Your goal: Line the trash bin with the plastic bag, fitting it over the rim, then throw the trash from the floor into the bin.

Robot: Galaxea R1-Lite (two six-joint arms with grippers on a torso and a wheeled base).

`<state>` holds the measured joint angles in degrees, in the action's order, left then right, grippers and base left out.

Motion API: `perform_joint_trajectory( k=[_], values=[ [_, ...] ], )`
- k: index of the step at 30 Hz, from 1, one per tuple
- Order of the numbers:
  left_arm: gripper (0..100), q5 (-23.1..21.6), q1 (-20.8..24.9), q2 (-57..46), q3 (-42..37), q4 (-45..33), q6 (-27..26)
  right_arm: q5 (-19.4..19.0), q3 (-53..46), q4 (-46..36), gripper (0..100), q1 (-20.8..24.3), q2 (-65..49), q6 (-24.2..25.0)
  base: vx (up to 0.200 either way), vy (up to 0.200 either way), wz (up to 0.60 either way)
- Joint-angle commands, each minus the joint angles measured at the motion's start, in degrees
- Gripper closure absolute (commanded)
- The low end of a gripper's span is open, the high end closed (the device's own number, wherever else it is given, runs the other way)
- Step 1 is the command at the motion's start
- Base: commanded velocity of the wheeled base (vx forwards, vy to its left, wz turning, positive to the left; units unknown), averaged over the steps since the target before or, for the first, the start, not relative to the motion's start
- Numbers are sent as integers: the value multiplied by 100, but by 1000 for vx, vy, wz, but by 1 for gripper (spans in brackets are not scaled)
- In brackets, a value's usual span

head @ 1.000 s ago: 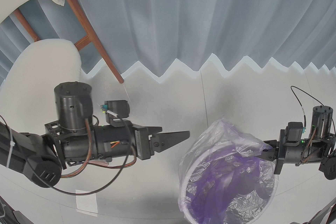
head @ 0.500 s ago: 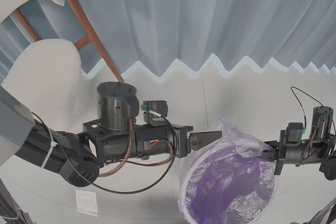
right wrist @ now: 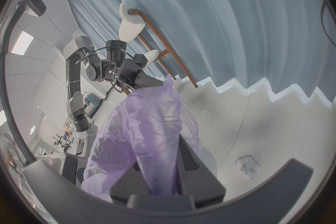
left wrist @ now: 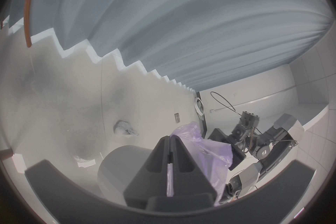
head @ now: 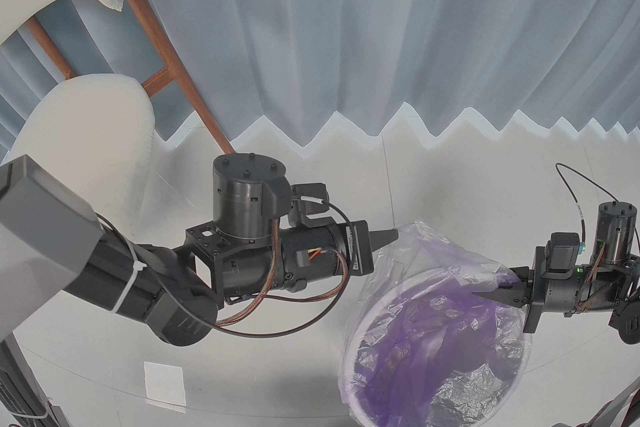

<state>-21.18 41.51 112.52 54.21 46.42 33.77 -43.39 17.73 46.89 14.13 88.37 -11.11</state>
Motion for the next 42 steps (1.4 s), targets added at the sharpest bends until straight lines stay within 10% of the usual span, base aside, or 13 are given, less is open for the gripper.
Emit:
perform_joint_trajectory(
  k=[1,26,27,42],
  values=[
    [100,34,-11,235,46,-2,33,-3,47,5,100,2,-39,12,0,0,0],
    [100,360,-213,561,-262,412,7,14,56,14,100,-24,-215,346,0,0,0],
    [0,360,-222,561,-297,420,7,14,56,14,100,-24,-224,355,0,0,0],
    [0,799,-1233,-433,-631,368,77,120,-15,5,100,-174,-232,706,0,0,0]
  ],
)
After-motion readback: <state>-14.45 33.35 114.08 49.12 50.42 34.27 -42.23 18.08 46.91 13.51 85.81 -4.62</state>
